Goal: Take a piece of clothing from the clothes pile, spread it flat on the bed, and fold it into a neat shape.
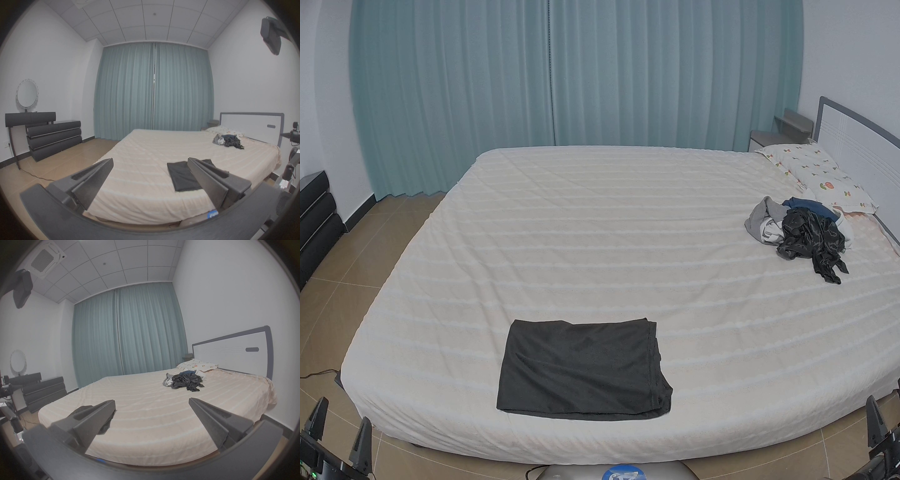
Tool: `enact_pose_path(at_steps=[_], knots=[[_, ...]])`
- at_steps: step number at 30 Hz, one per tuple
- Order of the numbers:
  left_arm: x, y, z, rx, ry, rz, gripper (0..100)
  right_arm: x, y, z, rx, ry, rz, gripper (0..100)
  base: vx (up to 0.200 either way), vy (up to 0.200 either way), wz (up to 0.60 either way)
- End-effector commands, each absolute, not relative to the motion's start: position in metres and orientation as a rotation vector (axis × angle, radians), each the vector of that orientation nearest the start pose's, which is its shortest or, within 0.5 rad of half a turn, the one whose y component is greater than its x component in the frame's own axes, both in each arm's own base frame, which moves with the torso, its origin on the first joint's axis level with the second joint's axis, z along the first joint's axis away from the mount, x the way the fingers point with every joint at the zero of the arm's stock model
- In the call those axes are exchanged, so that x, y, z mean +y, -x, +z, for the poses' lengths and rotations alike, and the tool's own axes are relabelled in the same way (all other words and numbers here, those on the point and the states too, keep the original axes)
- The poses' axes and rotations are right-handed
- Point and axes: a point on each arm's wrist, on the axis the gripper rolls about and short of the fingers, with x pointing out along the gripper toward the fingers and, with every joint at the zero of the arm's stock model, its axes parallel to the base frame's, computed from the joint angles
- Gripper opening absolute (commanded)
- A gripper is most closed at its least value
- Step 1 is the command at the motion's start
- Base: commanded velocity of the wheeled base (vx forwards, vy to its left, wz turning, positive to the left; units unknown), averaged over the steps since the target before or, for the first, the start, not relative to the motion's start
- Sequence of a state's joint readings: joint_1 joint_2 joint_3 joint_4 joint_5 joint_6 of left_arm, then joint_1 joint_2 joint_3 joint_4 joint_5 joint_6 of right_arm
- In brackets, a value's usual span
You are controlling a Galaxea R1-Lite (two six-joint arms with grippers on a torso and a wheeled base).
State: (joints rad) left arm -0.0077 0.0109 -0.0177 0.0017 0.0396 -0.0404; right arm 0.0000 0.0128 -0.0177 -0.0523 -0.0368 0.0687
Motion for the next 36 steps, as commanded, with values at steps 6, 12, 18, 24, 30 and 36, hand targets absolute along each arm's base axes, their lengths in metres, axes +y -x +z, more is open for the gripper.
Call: enact_pose_path(at_steps=[6,12,18,24,30,36], knots=[[0.001,0.022,0.0763,0.009,0.029,0.029,100,-0.0003,0.0229,0.0748,0.014,0.029,-0.012,100,0.0,0.0,0.0],[0.001,0.022,0.0763,0.009,0.03,0.029,100,-0.0002,0.0228,0.0755,0.005,0.025,-0.011,100,0.0,0.0,0.0],[0.0001,0.0221,0.0763,0.008,0.041,-0.011,100,-0.0003,0.0227,0.0752,0.005,0.002,-0.012,100,0.0,0.0,0.0],[0.0001,0.0221,0.0763,0.008,0.038,-0.009,100,-0.0002,0.0227,0.0754,0.003,0.002,-0.008,100,0.0,0.0,0.0],[0.0,0.0221,0.0758,0.012,-0.012,-0.015,100,-0.0002,0.0227,0.0755,0.002,-0.003,-0.005,100,0.0,0.0,0.0],[0.0,0.0222,0.0758,0.011,-0.005,-0.014,100,-0.0002,0.0227,0.0755,0.002,0.0,-0.003,100,0.0,0.0,0.0]])
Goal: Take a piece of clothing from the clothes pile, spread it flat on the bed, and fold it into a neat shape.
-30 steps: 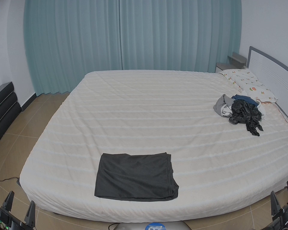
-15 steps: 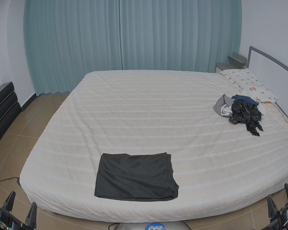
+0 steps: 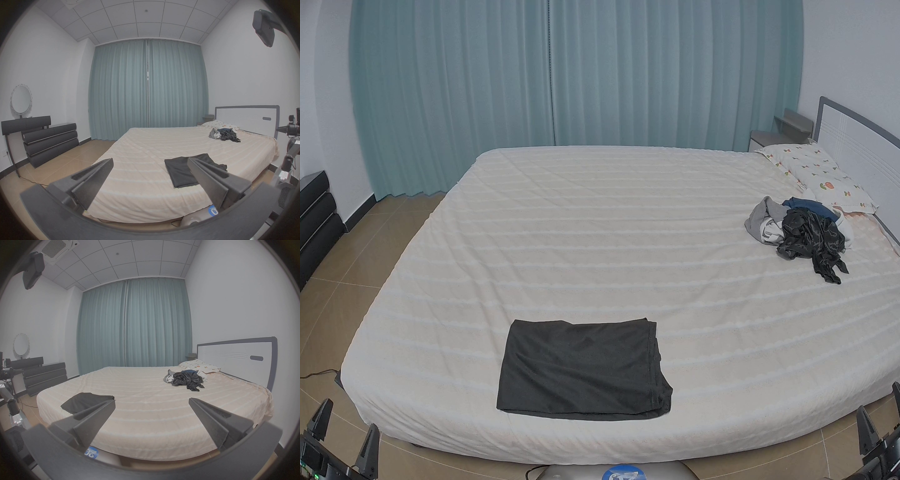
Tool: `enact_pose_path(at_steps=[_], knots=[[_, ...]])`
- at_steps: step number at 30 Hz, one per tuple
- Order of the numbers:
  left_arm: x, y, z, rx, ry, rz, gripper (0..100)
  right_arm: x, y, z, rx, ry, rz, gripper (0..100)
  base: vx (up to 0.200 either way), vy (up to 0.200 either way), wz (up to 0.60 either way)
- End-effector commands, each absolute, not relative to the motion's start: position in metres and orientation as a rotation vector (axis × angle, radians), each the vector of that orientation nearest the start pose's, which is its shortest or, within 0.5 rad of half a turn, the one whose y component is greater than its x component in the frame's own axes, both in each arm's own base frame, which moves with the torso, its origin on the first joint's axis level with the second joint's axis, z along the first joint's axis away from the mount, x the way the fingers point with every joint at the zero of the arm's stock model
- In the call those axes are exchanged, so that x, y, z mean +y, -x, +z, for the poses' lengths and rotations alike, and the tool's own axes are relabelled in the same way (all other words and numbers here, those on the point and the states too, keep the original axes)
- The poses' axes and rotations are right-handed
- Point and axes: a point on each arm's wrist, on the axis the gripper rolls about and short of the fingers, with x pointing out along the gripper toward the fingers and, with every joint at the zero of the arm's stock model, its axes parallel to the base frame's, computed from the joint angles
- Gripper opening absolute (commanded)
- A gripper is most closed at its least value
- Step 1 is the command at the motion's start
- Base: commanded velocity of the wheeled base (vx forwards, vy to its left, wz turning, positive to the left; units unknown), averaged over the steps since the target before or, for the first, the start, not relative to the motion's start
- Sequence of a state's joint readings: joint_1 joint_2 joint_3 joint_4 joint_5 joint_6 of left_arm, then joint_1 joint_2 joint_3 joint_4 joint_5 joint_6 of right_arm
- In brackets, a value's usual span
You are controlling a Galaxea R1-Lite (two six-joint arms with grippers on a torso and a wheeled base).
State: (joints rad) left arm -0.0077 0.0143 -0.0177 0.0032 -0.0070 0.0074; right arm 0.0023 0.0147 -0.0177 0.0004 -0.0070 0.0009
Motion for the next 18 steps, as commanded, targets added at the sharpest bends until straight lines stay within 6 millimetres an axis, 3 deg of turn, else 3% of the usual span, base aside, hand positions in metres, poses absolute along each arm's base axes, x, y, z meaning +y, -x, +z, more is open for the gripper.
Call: enact_pose_path(at_steps=[1,18], knots=[[0.0,0.0222,0.076,0.009,0.002,-0.014,100,-0.0002,0.0227,0.0755,0.002,0.002,-0.003,100,0.0,0.0,0.0],[0.0,0.0222,0.076,0.009,-0.002,-0.014,100,-0.0001,0.0227,0.0755,0.002,-0.005,0.0,100,0.0,0.0,0.0]])
